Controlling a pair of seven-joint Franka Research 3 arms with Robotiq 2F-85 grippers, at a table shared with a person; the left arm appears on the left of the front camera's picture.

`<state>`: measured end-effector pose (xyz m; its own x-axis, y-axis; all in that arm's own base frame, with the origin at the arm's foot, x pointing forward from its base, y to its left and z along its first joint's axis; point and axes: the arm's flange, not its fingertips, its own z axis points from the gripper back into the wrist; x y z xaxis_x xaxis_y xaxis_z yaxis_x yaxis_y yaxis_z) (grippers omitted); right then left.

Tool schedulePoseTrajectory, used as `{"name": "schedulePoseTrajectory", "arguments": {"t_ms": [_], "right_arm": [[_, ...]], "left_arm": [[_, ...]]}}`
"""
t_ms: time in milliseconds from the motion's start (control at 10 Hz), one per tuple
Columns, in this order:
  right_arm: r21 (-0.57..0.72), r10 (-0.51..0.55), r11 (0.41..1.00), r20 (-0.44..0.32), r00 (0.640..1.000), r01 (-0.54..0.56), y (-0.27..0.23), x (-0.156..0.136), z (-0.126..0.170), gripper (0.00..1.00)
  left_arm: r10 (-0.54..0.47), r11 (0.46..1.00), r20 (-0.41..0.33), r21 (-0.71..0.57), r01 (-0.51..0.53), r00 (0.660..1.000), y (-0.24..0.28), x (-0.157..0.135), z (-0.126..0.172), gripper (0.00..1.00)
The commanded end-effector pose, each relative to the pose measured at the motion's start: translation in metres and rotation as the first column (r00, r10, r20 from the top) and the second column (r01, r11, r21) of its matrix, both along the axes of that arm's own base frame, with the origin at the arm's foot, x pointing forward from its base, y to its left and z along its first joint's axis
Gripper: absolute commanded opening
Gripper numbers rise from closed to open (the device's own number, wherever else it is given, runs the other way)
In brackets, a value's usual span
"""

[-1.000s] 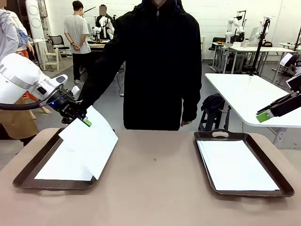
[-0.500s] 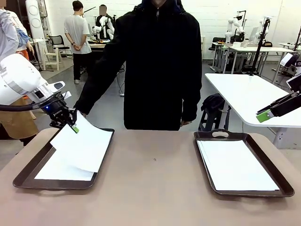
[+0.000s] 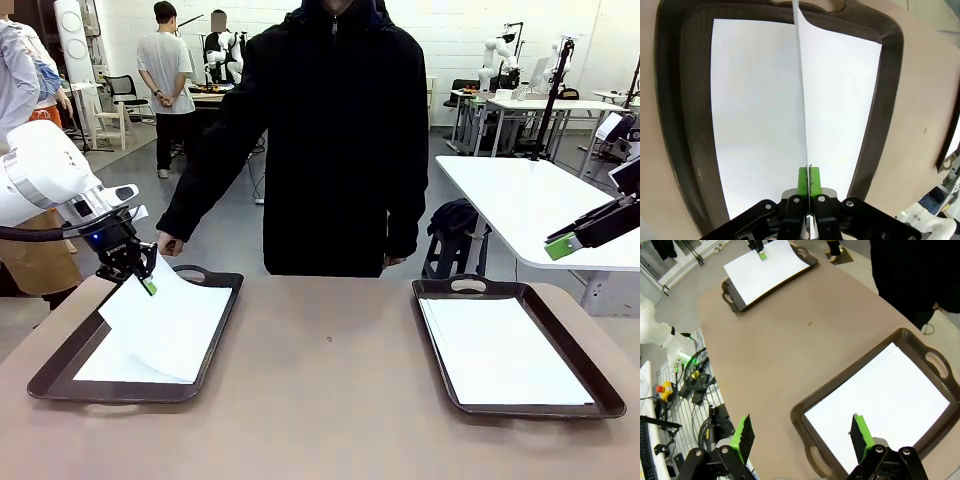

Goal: Sort the A4 documents.
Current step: Place the A4 Paper in the designated Handle tray.

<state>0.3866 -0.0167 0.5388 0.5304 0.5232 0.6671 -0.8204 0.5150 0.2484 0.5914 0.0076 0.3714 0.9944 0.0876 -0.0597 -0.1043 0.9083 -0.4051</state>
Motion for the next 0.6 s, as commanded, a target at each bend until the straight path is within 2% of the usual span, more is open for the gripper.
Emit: {"name": "schedulePoseTrajectory", "arguments": {"t_ms": [0, 200, 300, 400, 500], "right_arm": [[0.005, 0.005, 1.000, 0.000, 1.000, -0.005, 0.0008, 0.0005, -0.0016, 1.00], [0.005, 0.005, 1.000, 0.000, 1.000, -0.005, 0.0008, 0.0005, -0.0016, 1.00], [0.005, 0.005, 1.000, 0.000, 1.000, -0.005, 0.0008, 0.0005, -0.0016, 1.00], [0.005, 0.005, 1.000, 0.000, 1.000, -0.005, 0.0008, 0.0005, -0.0016, 1.00], [0.005, 0.005, 1.000, 0.000, 1.000, -0.005, 0.0008, 0.0005, -0.0016, 1.00]], "left_arm": [[0.009, 0.999, -0.028, 0.042, -0.007, 1.000, -0.0004, 0.0058, 0.0003, 0.01], [0.048, 0.990, -0.047, 0.134, -0.041, 0.998, 0.0050, 0.0068, -0.0038, 0.01], [0.046, 0.990, -0.056, 0.133, -0.038, 0.997, 0.0049, 0.0074, -0.0057, 0.19], [0.044, 0.990, -0.056, 0.140, -0.036, 0.997, 0.0053, 0.0071, -0.0063, 0.19], [0.056, 0.986, -0.058, 0.159, -0.046, 0.997, 0.0037, 0.0075, -0.0053, 0.38]]}}
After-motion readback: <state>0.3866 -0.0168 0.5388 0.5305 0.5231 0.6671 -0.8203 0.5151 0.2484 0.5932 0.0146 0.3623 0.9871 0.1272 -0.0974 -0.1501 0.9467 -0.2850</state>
